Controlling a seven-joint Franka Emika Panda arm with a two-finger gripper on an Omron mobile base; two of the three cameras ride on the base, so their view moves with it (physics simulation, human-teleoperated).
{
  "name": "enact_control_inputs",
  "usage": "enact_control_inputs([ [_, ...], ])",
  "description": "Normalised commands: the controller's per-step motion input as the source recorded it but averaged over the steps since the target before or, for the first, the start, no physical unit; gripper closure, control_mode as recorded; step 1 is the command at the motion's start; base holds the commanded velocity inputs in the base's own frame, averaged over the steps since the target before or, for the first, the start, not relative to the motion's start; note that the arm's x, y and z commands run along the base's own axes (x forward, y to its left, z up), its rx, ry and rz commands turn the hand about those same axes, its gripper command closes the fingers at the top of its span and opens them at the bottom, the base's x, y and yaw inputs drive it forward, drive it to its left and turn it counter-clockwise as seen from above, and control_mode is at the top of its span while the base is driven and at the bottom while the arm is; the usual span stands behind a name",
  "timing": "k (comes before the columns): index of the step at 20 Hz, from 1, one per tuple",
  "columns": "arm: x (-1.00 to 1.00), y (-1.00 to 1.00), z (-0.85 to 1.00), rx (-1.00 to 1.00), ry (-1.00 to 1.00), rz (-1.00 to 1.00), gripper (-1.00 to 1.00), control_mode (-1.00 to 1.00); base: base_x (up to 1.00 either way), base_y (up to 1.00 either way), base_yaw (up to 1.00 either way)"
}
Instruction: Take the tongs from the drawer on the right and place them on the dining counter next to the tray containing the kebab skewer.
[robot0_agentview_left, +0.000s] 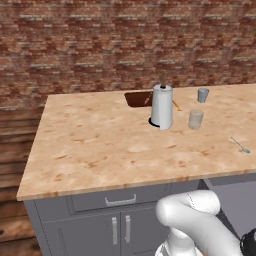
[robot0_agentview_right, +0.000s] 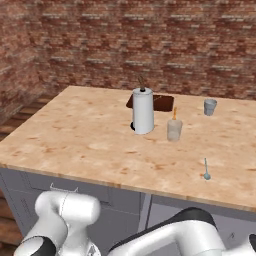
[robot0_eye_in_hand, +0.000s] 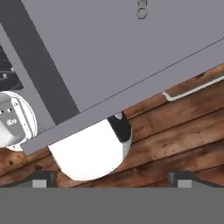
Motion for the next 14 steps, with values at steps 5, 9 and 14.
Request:
enact_control_inputs([
  [5,0.00,0.38,0.00,-0.21,-0.30,0.54,-1.00,-1.00,0.00,0.00,0.00],
  [9,0.18,-0.06,0.08,-0.19,-0.29,0.46,-1.00,-1.00,0.00,0.00,0.00],
  [14,0.14,-0.05,0.05,-0.21,-0.31,0.41,-1.00,-1.00,0.00,0.00,0.00],
])
